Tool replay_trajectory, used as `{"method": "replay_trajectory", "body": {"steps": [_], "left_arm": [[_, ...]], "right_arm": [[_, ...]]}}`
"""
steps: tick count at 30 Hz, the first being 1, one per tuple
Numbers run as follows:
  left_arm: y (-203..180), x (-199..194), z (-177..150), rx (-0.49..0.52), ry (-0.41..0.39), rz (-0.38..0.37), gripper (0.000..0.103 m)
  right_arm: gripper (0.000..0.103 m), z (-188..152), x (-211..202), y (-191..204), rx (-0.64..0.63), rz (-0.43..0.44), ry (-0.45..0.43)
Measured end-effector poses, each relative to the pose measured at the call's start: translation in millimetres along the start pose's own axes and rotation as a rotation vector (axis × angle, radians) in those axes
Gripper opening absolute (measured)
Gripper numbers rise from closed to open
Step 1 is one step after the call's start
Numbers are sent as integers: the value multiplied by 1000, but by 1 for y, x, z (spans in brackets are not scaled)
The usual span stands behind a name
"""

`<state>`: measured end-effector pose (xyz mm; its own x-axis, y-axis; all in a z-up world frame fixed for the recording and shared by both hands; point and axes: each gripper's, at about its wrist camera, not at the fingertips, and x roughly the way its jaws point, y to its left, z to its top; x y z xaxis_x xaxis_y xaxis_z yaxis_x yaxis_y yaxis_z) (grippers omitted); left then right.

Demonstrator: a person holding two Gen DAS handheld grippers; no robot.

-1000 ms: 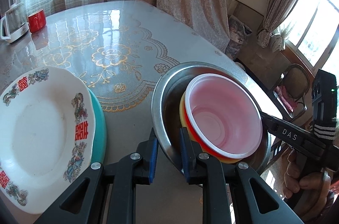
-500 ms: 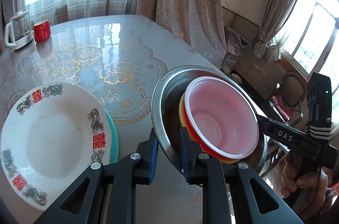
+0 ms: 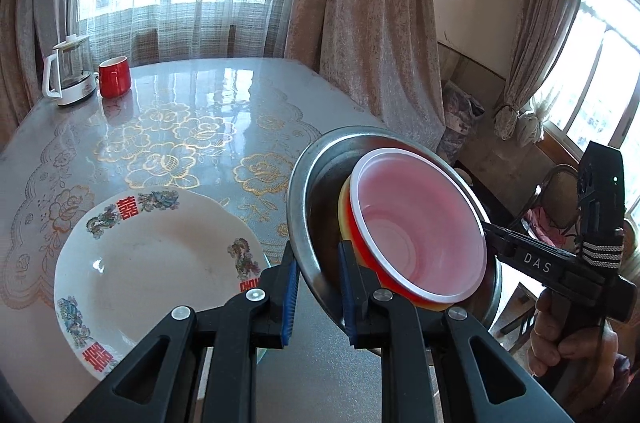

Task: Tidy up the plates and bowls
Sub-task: 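Carry the steel bowl with the left tool over the plate stack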

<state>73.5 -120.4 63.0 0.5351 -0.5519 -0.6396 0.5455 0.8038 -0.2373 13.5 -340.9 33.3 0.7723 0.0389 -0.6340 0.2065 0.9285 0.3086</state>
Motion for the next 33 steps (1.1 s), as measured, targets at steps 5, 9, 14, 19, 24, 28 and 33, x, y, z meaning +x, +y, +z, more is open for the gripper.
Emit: {"method": "replay_trajectory", "body": {"steps": [5, 9, 14, 19, 24, 28, 33], "left_arm": [[24, -15, 4, -54, -27, 31, 17], [48, -29, 5, -86, -49, 75, 17], [82, -50, 8, -133, -78, 139, 16], [120, -71, 6, -194, -96, 191, 15], [146, -72, -5, -244, -76, 221, 14], [155, -63, -16, -266, -47, 225, 15], [163, -49, -26, -294, -12, 230, 15]], "right_arm": [[13, 13, 7, 26, -56, 39, 3], [13, 21, 17, 50, -97, 83, 20], [13, 29, 35, 86, -138, 162, 58], [13, 34, 57, 124, -161, 252, 118], [13, 26, 72, 151, -187, 292, 159], [13, 17, 81, 159, -200, 288, 185], [13, 13, 93, 157, -196, 274, 228]]}}
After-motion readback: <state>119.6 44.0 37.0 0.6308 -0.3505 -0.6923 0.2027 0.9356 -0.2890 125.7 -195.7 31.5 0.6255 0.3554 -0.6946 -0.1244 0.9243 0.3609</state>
